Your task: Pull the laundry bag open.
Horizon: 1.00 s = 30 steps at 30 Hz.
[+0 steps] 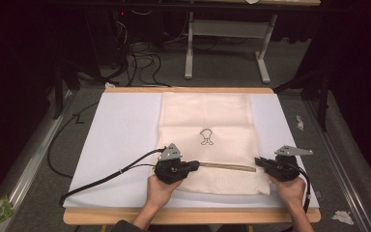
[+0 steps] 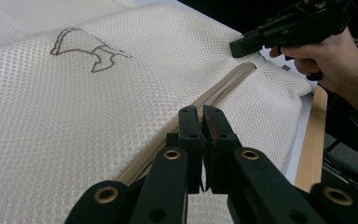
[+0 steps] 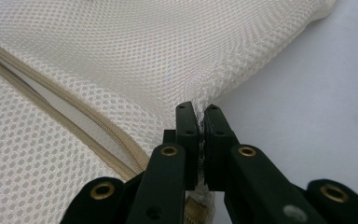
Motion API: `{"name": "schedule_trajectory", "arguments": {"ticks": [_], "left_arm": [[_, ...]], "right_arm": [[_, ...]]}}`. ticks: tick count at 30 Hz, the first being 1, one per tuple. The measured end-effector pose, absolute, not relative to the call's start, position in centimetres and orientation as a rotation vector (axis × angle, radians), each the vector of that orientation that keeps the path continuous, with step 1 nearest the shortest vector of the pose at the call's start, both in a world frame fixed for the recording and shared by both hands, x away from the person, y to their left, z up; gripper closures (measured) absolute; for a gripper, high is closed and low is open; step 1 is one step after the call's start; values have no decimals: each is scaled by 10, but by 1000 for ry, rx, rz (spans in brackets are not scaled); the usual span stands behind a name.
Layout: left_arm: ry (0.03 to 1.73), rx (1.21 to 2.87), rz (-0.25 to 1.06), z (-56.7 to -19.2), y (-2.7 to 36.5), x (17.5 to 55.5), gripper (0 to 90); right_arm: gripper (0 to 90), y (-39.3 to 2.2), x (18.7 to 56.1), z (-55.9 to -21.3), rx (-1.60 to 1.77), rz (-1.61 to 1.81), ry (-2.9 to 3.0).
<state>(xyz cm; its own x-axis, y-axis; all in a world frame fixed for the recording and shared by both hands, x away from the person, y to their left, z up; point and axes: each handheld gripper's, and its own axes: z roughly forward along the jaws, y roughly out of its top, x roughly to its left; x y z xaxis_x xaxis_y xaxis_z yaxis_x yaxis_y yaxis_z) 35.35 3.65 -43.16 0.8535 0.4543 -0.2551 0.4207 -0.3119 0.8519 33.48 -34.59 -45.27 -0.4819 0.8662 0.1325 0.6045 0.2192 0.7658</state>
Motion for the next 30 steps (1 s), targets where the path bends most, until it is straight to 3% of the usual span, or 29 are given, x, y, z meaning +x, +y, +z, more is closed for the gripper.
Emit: {"name": "schedule_trajectory", "arguments": {"ticks": [30], "left_arm": [[677, 1921, 59, -428, 62, 349, 871]], "right_arm": [[876, -347, 335, -455, 1380, 1138, 2176]]}}
